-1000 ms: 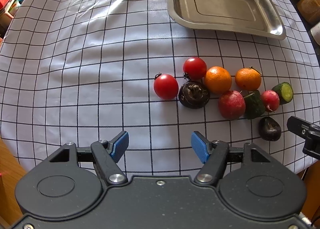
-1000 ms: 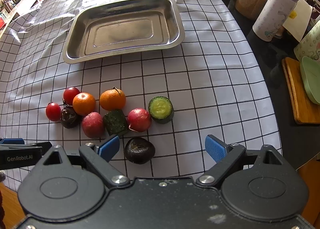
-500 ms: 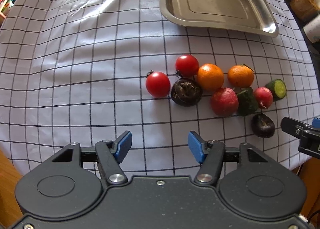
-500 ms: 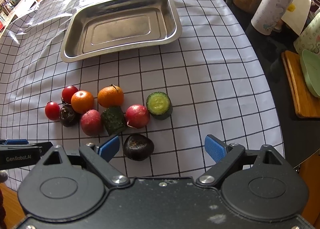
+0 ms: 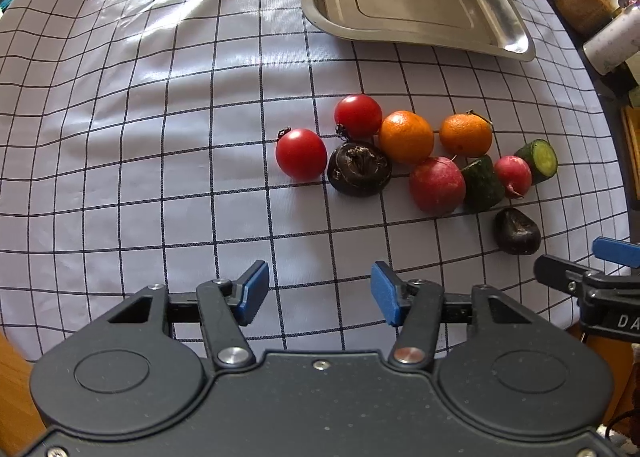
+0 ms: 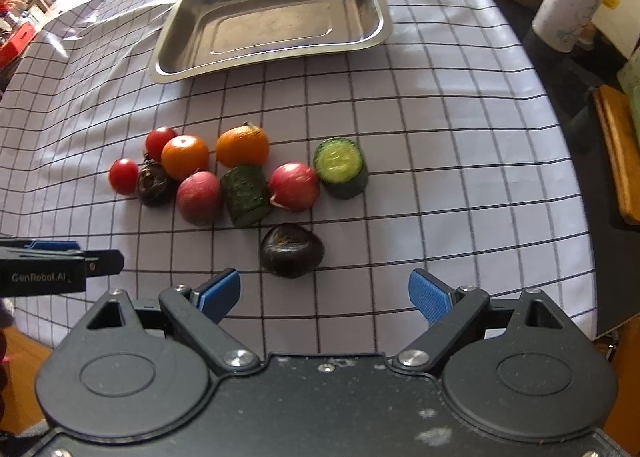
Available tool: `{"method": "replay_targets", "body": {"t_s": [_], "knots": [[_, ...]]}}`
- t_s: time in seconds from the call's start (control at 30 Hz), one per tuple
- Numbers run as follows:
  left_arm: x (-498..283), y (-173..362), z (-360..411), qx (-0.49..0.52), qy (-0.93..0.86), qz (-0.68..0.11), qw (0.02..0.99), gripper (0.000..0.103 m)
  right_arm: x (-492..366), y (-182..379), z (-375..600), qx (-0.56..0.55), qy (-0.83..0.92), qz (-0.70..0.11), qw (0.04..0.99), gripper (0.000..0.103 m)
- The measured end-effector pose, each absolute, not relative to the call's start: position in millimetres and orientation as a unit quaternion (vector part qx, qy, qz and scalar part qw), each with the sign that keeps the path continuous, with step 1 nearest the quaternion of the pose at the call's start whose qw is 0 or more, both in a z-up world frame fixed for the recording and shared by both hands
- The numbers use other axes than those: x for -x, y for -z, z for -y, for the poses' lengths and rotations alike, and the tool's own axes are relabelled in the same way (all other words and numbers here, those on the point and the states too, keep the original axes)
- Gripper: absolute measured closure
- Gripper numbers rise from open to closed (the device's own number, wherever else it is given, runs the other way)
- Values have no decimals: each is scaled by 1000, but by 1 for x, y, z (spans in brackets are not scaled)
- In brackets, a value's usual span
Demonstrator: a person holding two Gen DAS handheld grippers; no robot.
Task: Organize fruits
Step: 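Move both open tools toward the dark brown round fruits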
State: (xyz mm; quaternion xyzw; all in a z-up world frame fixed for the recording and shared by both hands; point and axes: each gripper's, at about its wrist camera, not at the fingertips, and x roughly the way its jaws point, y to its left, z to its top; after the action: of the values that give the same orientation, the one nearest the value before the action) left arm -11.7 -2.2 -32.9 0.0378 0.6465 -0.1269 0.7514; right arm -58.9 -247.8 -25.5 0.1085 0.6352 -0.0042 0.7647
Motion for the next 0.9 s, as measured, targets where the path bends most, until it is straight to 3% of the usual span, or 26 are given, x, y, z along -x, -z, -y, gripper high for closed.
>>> {"method": "replay_targets", "body": {"t_s": [0.17, 0.23, 0.53, 0.77, 0.83, 0.9], "knots": [[11, 33, 1, -25, 136, -640, 756, 44, 57, 30, 240, -110, -15, -628, 770, 9], [10, 33, 3, -21, 142, -640, 755, 51, 55, 31, 238, -112, -21, -627, 771, 10], [5, 37, 12, -25, 154, -640, 753, 51, 46, 31, 232, -114, -32, -612, 782, 16], [1, 43, 14, -24, 153, -648, 746, 51, 44, 39, 234, -109, -28, -624, 774, 27], [1, 44, 14, -25, 155, -649, 745, 51, 45, 41, 233, -103, -34, -627, 772, 33], [1, 45, 16, -27, 155, -649, 744, 51, 46, 44, 233, -97, -37, -632, 768, 46]]}}
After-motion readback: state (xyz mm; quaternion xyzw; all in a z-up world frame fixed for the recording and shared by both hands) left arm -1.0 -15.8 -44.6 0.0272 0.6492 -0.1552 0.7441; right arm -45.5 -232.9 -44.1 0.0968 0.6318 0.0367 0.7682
